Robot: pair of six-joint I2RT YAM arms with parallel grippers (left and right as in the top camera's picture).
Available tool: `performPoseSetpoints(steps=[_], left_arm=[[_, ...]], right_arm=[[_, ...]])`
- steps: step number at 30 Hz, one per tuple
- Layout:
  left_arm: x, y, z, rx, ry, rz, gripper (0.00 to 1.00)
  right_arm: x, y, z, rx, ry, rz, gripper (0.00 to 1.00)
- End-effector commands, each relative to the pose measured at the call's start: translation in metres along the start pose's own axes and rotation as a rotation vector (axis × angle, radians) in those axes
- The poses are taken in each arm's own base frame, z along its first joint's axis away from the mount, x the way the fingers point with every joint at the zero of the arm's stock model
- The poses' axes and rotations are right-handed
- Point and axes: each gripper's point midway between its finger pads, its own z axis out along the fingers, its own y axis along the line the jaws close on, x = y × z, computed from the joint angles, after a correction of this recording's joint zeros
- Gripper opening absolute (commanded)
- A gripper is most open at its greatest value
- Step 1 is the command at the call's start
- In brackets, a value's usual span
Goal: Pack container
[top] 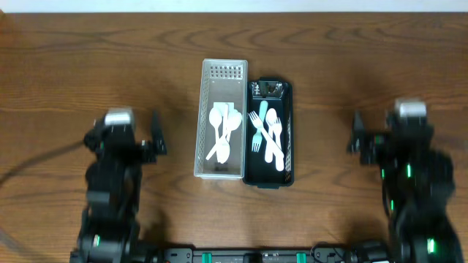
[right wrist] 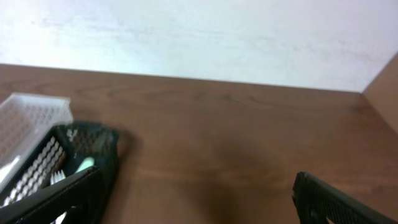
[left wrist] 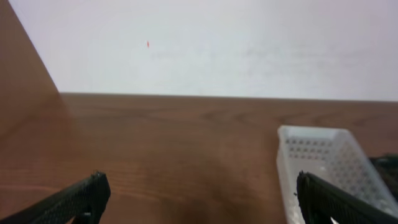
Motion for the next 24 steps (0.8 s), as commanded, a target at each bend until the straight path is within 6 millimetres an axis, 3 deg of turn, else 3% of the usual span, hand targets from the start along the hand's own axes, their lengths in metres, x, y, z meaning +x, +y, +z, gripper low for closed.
performPoseSetpoints(steps=[1,6,12,24], left_arm=[[-0.005,0.003,-0.029,0.008,-0.068,0.002,0.98],[0.005,0.009,-0.057,0.009,-0.068,0.001,0.98],[0.039,0.011,-0.062,0.006,0.058,0.027,0.98],[0.128,0.019,-0.084,-0.003,0.431,0.103,0.98]], right_arm=[[0.036,-0.001,-0.019,-0.004,-0.005,0.024,0.99],[0.085,-0.005,-0.040,-0.006,0.062,0.019,0.99],[0.135,-0.004,-0.052,-0.017,0.247,-0.002,0.99],[0.146,-0.004,-0.055,-0.021,0.295,-0.001,0.99]])
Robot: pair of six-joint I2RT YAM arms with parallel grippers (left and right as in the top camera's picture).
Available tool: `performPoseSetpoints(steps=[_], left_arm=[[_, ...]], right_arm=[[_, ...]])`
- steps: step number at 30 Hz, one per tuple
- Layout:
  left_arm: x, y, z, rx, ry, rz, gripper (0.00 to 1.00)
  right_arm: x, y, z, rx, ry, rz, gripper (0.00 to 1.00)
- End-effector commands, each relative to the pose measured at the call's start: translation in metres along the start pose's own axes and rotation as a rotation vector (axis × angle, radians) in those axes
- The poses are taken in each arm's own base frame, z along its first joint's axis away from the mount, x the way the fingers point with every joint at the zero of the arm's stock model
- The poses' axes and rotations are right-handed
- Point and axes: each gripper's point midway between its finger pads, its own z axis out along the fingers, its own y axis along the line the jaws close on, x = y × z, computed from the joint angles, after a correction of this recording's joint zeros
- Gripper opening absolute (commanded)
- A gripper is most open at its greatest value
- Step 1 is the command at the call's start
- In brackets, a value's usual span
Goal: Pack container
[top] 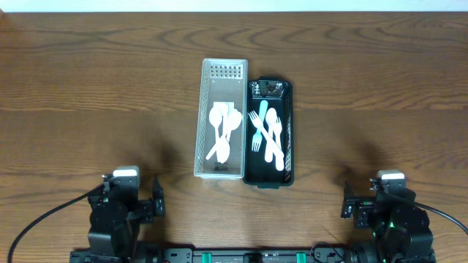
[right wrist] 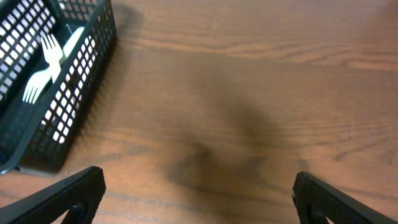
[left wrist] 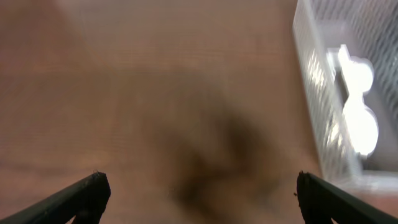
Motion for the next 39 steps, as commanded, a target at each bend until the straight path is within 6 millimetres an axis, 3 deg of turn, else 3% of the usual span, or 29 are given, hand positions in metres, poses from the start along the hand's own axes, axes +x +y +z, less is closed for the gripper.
performPoseSetpoints(steps=[1,6,13,15,19,24,31,36,39], left_arm=[[0.016,0.000,0.000,-0.002,0.060,0.016,0.98],[0.039,0.001,-0.003,-0.004,0.152,0.035,0.98],[0.039,0.001,-0.003,-0.004,0.153,0.035,0.98],[0.039,0.001,-0.003,-0.004,0.153,0.035,0.98],[0.039,0.001,-0.003,-0.004,0.153,0.035,0.98],[0.039,0.001,-0.003,-0.004,0.153,0.035,0.98],[0.039,0.001,-0.003,-0.004,0.153,0.035,0.98],[0.039,0.001,-0.003,-0.004,0.153,0.035,0.98],[0.039,0.001,-0.003,-0.004,0.153,0.035,0.98]], right_arm=[[0.003,0.002,0.000,-0.012,0.007,0.012,0.99],[0.008,0.002,0.000,-0.011,0.028,0.010,0.99],[0.012,0.000,0.000,0.002,0.044,-0.009,0.99],[-0.007,0.001,0.001,-0.002,-0.040,-0.023,0.99],[-0.066,0.012,0.004,-0.040,-0.319,-0.114,0.99],[-0.092,0.022,0.023,-0.050,-0.544,-0.154,0.99],[-0.083,0.031,0.036,-0.039,-0.681,-0.289,0.99],[-0.049,0.034,0.062,-0.060,-0.553,-0.319,0.99],[-0.048,0.031,0.063,-0.049,-0.544,-0.316,0.99]])
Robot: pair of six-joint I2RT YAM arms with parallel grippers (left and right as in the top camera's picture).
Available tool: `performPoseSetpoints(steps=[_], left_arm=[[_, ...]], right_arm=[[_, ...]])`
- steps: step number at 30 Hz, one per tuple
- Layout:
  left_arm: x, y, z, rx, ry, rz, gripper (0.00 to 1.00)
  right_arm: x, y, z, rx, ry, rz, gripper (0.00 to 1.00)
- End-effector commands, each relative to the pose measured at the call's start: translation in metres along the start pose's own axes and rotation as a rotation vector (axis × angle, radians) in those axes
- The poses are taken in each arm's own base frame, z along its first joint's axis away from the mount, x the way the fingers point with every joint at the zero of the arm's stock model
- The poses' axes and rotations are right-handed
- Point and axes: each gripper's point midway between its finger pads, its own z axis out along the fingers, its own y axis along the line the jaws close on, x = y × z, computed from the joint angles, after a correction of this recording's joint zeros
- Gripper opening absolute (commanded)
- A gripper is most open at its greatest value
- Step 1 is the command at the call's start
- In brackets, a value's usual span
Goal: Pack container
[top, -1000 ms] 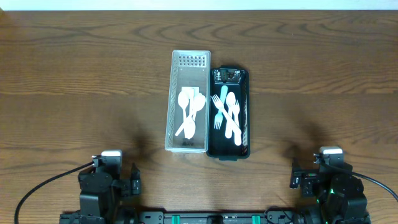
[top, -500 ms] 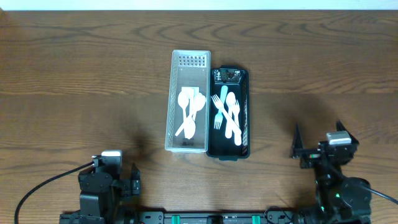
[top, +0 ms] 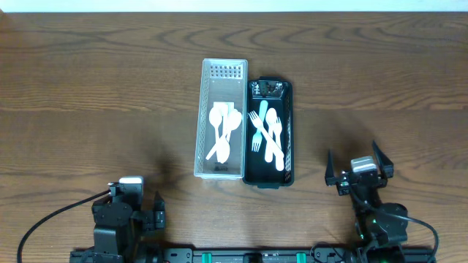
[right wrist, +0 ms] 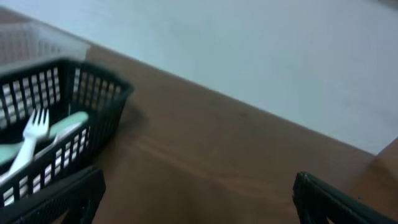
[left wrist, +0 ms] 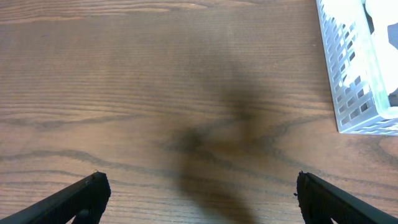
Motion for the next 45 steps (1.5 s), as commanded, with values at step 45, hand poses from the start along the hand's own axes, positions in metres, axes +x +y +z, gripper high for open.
performPoseSetpoints(steps=[45], left_arm=[[-0.099,0.003,-0.013,0.002,-0.560,-0.123,0.98]], right_arm=[[-0.001,0.001,0.000,-0.007,-0.006,-0.030,0.99]])
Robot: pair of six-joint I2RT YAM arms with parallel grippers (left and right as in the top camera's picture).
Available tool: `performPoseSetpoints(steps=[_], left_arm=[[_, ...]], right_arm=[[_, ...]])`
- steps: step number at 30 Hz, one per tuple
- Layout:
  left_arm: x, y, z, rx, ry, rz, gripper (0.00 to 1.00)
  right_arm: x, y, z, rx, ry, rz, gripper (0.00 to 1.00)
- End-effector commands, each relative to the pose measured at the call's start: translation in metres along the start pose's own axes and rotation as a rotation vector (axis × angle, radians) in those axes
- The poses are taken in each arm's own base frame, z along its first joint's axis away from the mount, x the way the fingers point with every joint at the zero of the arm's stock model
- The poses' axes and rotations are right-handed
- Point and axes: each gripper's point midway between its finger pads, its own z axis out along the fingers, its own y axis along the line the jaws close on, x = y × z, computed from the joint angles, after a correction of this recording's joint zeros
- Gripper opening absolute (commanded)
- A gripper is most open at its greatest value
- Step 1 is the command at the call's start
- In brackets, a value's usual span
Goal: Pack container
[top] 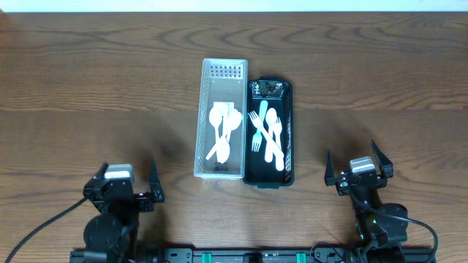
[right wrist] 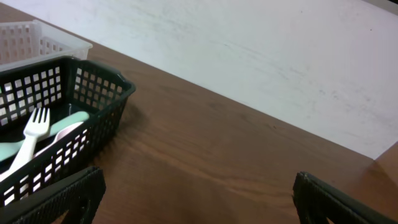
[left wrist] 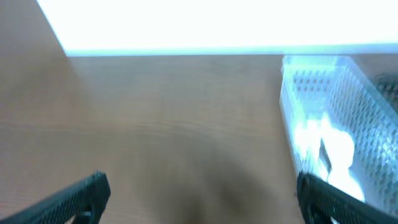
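A white slotted basket [top: 199,124] in mid-table holds several white spoons [top: 221,131]. Touching its right side, a black mesh basket [top: 291,131] holds white forks and spoons and one teal fork [top: 260,117]. My left gripper [top: 123,187] is near the front edge, left of the baskets, open and empty. My right gripper [top: 357,169] is at the front right, open and empty. The left wrist view is blurred; the white basket [left wrist: 311,81] lies right of the left gripper [left wrist: 199,199]. The black basket [right wrist: 93,93] lies left of the right gripper [right wrist: 196,196].
The wooden table [top: 88,88] runs wide on both sides of the baskets. A white wall [right wrist: 249,43] rises behind its far edge. Black arm bases and a rail sit along the front edge [top: 241,256].
The left wrist camera looked down at the table beside the white basket's corner. Now it looks level toward the wall, and the left gripper sits slightly farther from the front edge. The right arm is unchanged.
Both arms first stood open at mid-table on either side of the baskets. Then both were back near the front edge, looking down at the wood. The right wrist then faced the wall; now the left does too. The cutlery has not moved.
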Motion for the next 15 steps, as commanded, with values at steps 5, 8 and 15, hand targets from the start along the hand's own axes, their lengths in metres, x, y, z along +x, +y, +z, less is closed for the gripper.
performPoseSetpoints(steps=[5,8,15], left_arm=[[-0.004,-0.008,0.025,0.024,-0.161,-0.039,0.98],[0.000,-0.009,0.035,0.023,-0.216,-0.044,0.98],[0.049,-0.013,0.056,0.025,-0.140,-0.032,0.99]], right_arm=[[0.000,0.000,0.000,-0.001,-0.001,-0.014,0.99],[0.000,0.000,0.000,-0.001,-0.001,-0.014,0.99],[0.000,0.000,0.000,-0.001,-0.001,-0.014,0.99]])
